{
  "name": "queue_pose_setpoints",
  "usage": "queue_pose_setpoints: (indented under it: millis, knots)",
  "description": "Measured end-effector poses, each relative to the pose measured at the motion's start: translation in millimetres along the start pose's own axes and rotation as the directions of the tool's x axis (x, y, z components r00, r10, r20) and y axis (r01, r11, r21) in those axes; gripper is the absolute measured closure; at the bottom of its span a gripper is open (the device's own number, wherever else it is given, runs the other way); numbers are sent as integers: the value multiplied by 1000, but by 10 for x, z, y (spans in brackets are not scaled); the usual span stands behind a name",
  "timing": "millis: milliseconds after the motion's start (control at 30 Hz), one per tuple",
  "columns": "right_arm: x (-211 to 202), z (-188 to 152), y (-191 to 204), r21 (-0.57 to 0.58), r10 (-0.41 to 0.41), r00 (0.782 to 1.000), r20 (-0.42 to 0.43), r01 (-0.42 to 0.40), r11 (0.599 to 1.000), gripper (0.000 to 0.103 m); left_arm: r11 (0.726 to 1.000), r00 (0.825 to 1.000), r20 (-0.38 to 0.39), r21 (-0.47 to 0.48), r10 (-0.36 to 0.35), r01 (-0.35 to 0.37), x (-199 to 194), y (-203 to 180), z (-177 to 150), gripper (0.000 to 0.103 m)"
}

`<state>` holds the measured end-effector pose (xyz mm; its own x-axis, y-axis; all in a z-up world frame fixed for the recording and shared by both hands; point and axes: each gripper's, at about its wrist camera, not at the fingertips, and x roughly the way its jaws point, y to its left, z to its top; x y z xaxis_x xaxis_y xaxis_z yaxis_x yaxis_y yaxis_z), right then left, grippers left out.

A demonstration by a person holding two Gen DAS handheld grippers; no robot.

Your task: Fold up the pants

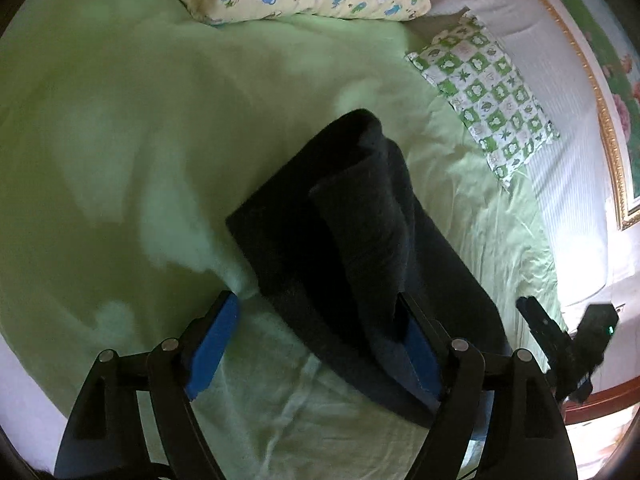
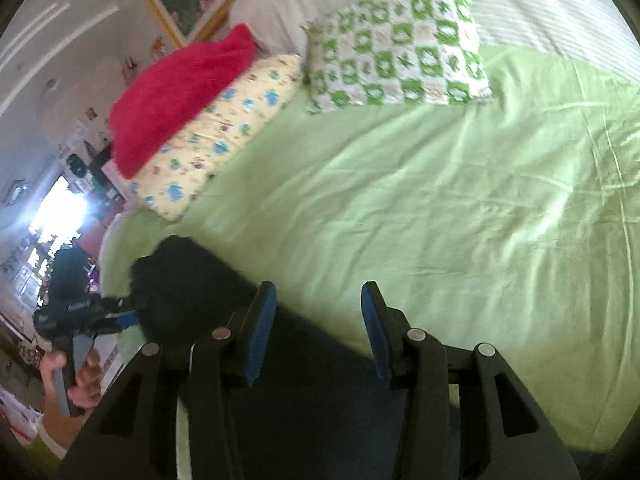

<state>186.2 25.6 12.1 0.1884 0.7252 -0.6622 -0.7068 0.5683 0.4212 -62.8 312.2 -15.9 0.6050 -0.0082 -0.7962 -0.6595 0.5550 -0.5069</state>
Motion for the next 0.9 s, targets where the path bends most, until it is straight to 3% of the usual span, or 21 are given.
queue_pose_setpoints:
  millis: [167, 433, 500, 567, 633, 700, 767, 900]
  knots:
    - [394, 22, -110, 41, 49, 992, -113, -45, 998, 58, 1000, 1000, -4, 14, 20, -20, 29, -49, 19, 23]
    - [624, -48, 43, 12, 116, 972, -205, -116, 993, 63, 1000, 1000, 7, -24, -15, 15, 110, -66, 148, 27]
    - [653, -98, 107, -12, 129, 963, -238, -135, 991, 66, 1000, 1000, 16, -1, -3, 3, 135, -105, 131, 41]
    - [692, -170, 203, -54, 119, 954, -275, -139, 989, 69, 999, 999, 28, 30, 21, -22, 153, -134, 90, 48]
    - [681, -220, 284, -100, 93, 955, -280, -126, 987, 71, 997, 999, 39, 66, 35, -38, 159, -167, 62, 58]
    - [638, -246, 322, -118, 83, 957, -279, -120, 986, 75, 995, 1000, 19, 96, -2, 0, 180, -201, 34, 89]
    - [581, -234, 355, -138, 67, 964, -258, -106, 985, 82, 993, 999, 42, 114, -25, 20, 93, -246, 12, 92]
    - [339, -128, 505, -201, 32, 988, -148, -62, 978, 85, 982, 991, 110, 181, -75, 54, -260, -389, -42, 92]
